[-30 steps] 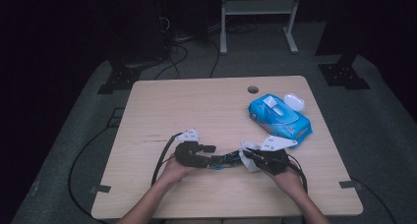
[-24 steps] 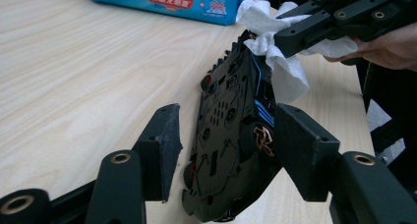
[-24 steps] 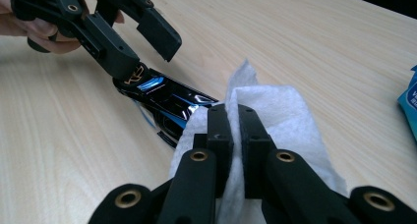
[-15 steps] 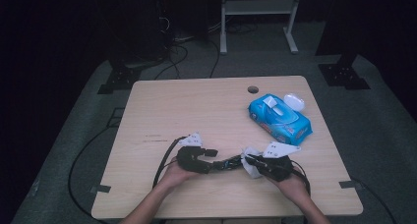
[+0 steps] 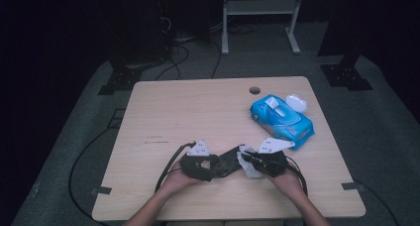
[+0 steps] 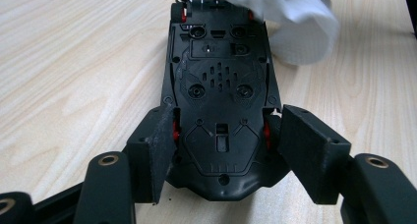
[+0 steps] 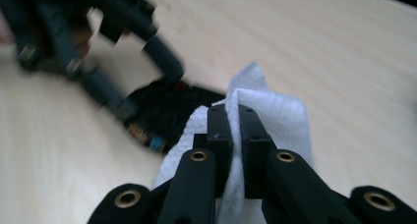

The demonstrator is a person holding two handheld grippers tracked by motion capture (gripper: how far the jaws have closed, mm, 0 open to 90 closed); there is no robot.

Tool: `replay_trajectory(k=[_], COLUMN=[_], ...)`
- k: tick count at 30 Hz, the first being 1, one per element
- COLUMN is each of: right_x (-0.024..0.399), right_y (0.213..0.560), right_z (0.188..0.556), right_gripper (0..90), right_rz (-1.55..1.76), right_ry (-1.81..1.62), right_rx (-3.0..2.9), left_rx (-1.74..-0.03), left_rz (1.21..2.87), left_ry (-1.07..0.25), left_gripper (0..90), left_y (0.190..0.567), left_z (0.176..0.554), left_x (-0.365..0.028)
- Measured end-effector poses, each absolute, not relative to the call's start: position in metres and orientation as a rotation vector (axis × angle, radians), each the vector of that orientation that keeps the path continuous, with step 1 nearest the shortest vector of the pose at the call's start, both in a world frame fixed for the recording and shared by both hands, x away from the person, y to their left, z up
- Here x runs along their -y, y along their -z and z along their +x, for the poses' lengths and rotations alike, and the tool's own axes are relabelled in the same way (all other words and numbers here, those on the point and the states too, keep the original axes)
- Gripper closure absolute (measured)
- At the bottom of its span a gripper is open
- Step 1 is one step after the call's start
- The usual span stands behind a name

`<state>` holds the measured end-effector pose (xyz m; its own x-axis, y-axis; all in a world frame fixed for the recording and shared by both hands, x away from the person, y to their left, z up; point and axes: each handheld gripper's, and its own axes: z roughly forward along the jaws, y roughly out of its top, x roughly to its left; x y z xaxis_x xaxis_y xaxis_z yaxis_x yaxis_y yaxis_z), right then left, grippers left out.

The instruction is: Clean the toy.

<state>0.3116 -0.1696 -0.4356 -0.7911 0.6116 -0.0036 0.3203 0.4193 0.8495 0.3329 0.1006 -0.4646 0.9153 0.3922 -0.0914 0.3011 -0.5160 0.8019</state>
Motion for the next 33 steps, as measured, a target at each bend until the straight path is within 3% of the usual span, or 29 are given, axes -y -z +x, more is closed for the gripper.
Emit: replay_trajectory(k=[9,18,24,28,33], right_x=[0.166,0.169,0.170,0.166,0.131], right_y=[0.455,0.457,0.458,0.457,0.458], right_z=[0.325,0.318,0.317,0.316,0.308], right_gripper=[85.2,85.2,85.2,85.2,85.2], right_rz=[0.873,0.895,0.905,0.905,0.793], right_ry=[-1.235,-1.265,-1.276,-1.268,-1.312], right_rx=[-2.417,-2.408,-2.402,-2.399,-2.486], left_rx=[-0.480,-0.438,-0.457,-0.447,-0.443], left_rz=[2.138,2.181,2.246,2.252,2.256], left_ry=[-0.187,-0.224,-0.291,-0.287,-0.292], left_gripper=[21.3,14.1,14.1,23.5,23.8], left_y=[0.464,0.470,0.477,0.479,0.478], left_z=[0.329,0.319,0.322,0.323,0.323], left_x=[-0.102,-0.089,-0.083,-0.084,-0.083])
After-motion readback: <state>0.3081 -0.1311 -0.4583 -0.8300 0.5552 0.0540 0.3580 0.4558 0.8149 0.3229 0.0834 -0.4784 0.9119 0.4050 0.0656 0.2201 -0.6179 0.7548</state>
